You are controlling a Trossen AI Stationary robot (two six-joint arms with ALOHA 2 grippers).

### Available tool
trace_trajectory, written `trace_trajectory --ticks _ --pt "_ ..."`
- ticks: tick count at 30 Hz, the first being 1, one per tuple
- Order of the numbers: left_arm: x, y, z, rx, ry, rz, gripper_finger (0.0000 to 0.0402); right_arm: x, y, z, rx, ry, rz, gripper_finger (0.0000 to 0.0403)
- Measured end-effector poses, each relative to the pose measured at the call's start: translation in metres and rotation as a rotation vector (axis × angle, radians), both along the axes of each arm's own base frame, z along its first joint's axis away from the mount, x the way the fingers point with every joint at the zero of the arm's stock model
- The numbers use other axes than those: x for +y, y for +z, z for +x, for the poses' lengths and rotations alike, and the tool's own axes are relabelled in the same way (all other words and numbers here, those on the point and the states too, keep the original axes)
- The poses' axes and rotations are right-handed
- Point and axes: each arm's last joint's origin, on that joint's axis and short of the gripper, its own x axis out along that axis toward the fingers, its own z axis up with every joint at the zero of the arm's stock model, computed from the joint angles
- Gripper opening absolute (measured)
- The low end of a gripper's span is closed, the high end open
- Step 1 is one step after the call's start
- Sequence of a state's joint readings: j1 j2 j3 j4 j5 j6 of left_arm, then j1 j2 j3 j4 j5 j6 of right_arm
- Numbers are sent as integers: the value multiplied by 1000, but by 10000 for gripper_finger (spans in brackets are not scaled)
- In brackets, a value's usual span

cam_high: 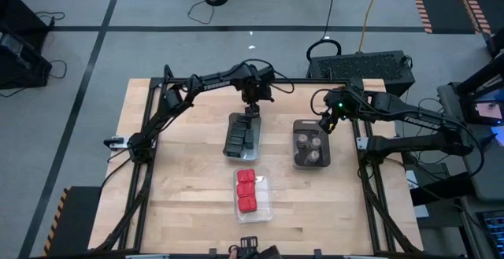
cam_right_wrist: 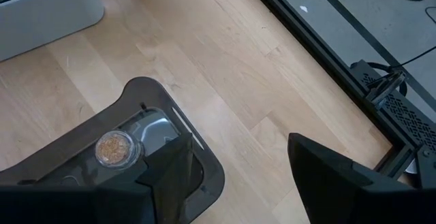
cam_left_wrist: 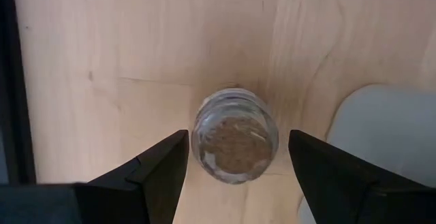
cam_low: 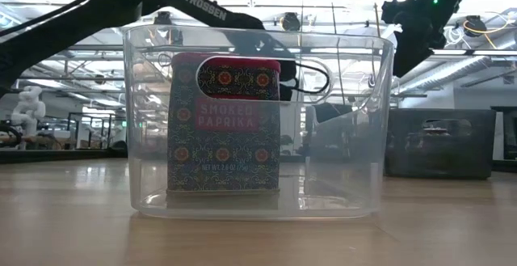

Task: Sort spices by type
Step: Put the brown spice bottle into the black bin

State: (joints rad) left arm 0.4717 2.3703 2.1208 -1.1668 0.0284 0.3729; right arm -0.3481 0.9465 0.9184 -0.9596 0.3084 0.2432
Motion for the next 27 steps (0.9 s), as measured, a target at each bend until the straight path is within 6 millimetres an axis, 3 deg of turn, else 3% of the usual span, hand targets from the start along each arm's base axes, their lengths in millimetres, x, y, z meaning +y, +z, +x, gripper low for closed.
trace_trajectory --ticks 16,27 --pt "5 -1 2 -38 9 22 257 0 0 0 -2 -5 3 224" --pt "7 0 1 -41 48 20 174 0 0 0 7 4 0 224"
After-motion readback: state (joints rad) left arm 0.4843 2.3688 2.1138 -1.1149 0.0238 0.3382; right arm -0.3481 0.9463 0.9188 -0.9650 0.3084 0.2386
